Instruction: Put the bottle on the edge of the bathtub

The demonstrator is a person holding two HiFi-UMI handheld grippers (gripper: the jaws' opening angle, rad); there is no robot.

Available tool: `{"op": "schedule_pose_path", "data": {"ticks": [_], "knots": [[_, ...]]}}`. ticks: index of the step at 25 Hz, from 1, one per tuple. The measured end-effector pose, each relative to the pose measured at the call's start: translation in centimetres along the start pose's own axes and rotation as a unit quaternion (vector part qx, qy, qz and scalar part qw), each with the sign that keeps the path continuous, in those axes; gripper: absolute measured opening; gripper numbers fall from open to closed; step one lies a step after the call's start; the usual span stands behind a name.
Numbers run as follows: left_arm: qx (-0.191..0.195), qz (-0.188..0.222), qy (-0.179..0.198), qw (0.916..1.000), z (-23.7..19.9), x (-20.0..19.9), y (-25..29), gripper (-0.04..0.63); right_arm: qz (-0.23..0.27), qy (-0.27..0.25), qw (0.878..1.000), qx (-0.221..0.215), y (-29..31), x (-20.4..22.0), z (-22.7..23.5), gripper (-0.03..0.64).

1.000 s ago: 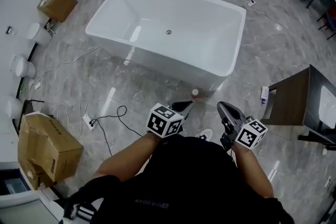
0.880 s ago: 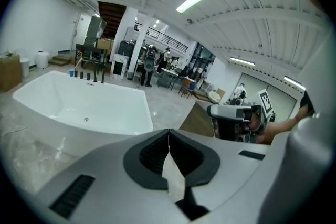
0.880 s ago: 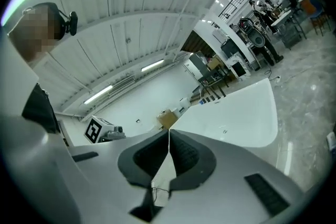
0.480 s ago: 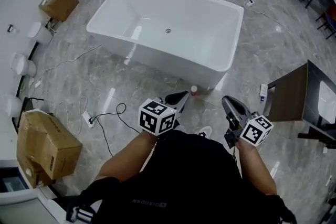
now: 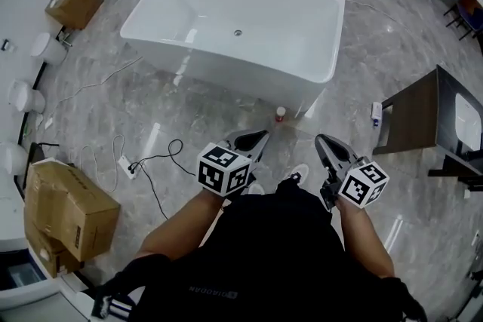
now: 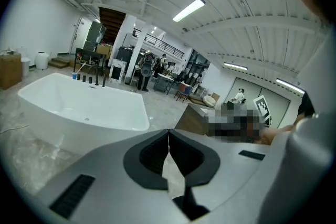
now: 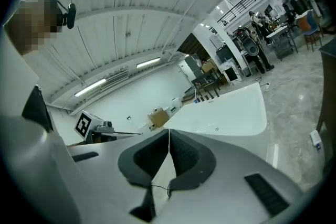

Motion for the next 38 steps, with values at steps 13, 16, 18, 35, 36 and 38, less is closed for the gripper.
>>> {"op": "schedule_pose_path", "data": {"ticks": [13,16,18,35,36,38], "knots": [[0.005,0.013,0.003,0.9999,-0.6,2.6,-3.1,0.017,0.001,-0.023,0.999,0.031,-2.0,2.3,-4.4,0.038],[0.007,0.012,0.007,0.9999,-0.6,2.4,-3.4,0.017,0.005,-0.024,0.999,0.040,-2.1,2.3,-4.8,0.038],[0.011,0.011,0.010,0.9998,-0.3,2.3,-3.5,0.017,0.005,-0.025,0.999,0.041,-2.2,2.3,-5.0,0.038],[0.026,0.011,0.022,0.9994,0.5,2.5,-3.6,0.017,0.015,-0.032,0.998,0.052,-3.1,2.5,-5.5,0.037],[0.026,0.010,0.023,0.9993,0.6,2.5,-3.6,0.017,0.014,-0.033,0.998,0.052,-3.1,2.4,-5.5,0.037],[0.027,0.009,0.023,0.9993,0.6,2.6,-3.7,0.017,0.012,-0.036,0.998,0.052,-3.2,2.4,-5.6,0.037]]}}
Point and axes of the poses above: the fingertips, and each gripper's own axes: y forward along the fingers, z to its right, x out of its underside, the point moved 6 cm from there along -y, backward along the fingers, and after that the axes turned 15 degrees about -y, right-handed, at the moved point
